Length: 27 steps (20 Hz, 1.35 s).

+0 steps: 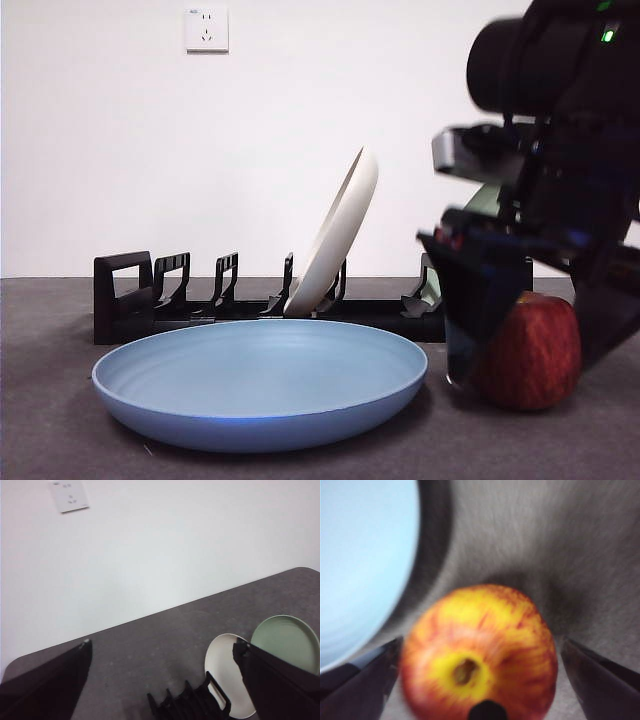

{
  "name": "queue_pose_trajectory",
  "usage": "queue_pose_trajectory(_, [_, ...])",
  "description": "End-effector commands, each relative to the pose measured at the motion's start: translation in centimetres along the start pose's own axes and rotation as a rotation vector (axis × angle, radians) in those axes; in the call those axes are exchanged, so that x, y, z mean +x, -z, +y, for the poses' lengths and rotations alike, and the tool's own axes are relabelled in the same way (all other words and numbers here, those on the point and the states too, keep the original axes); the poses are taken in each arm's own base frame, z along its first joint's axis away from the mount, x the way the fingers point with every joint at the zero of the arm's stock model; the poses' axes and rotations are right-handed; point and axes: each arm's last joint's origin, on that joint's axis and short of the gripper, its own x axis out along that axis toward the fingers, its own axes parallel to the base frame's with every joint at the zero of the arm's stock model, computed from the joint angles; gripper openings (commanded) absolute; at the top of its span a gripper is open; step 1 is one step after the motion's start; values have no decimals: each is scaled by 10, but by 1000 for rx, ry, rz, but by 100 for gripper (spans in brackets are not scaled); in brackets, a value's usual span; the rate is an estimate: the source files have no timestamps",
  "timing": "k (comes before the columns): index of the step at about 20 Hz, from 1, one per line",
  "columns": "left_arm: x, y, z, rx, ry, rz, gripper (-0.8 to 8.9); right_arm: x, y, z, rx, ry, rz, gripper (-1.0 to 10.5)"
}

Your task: Take the blue plate from the plate rack,put the plate on the table,take the apple from the table,put the apple in the plate

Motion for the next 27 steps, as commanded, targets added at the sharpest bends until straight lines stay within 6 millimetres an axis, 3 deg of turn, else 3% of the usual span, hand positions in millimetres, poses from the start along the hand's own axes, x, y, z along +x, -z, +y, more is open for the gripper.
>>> queue_pose_trajectory(1, [-1, 3, 1, 23, -11, 15, 472, 3, -2, -1, -2, 33, -1, 131])
queue_pose_trajectory(2, [-1, 3, 1, 29, -12, 22, 472, 2, -2, 0, -4, 31, -7, -24])
queue_pose_trajectory(5, [-1, 6, 3, 51, -56, 39, 472, -9, -8, 1, -6, 30, -55, -8])
queue_pose_trajectory(9, [-1, 7, 4, 61, -85, 45, 472, -42, -28, 13, -15, -2, -173, -9])
queue_pose_trajectory(13, [0, 9, 6, 90, -169, 58, 472, -67, -52, 43, -103, -103, -281, -12])
queue_pose_trajectory(16, [0, 11, 6, 106, -170, 71, 472, -71, -71, 73, -177, -145, -303, -12])
queue_pose_trajectory(19, [-1, 12, 6, 120, -171, 83, 472, -52, -89, 101, -233, -165, -251, -12])
queue_pose_trajectory(22, [-1, 15, 7, 144, -172, 104, 471, -18, -95, 118, -272, -161, -160, -12])
queue_pose_trajectory(27, [-1, 18, 7, 169, -174, 129, 471, 31, -88, 120, -276, -122, 4, -12])
